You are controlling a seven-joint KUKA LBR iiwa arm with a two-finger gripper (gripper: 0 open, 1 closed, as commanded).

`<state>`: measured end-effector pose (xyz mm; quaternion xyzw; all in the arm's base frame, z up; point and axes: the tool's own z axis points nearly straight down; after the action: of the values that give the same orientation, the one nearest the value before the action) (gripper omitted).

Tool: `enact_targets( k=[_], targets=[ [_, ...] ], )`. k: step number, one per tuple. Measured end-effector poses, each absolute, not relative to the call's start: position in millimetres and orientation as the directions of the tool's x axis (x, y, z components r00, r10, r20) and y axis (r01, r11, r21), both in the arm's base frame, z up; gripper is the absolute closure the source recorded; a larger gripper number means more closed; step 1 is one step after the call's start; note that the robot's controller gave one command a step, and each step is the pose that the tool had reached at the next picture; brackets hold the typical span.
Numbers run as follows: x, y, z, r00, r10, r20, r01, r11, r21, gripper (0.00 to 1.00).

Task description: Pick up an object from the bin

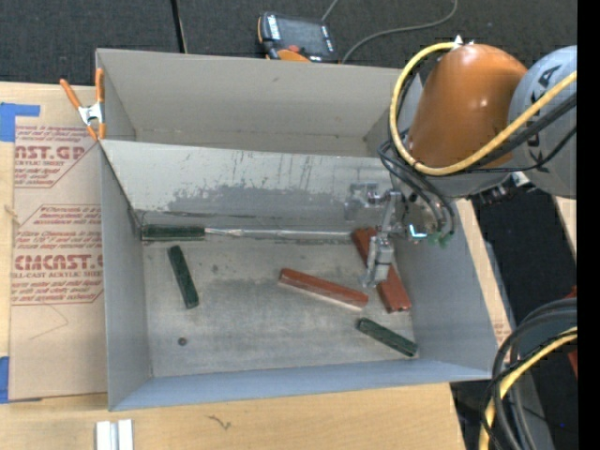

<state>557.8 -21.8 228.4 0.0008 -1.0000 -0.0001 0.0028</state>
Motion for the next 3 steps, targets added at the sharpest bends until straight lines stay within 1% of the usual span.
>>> enact_targets(
  k=[1,2,3],
  targets=[
    [559.5,38.2,65.5,-0.975,-0.223,0.004,-0.223,0.975,0.002,0.0],
    [589.2,-20.3,70.0,-0.964,-0.267,-0.004,-0.267,0.964,-0.003,0.0],
    [587.9,-16.3,69.9,-0.963,-0.27,-0.002,-0.27,0.963,0.0,1.0]
  ],
)
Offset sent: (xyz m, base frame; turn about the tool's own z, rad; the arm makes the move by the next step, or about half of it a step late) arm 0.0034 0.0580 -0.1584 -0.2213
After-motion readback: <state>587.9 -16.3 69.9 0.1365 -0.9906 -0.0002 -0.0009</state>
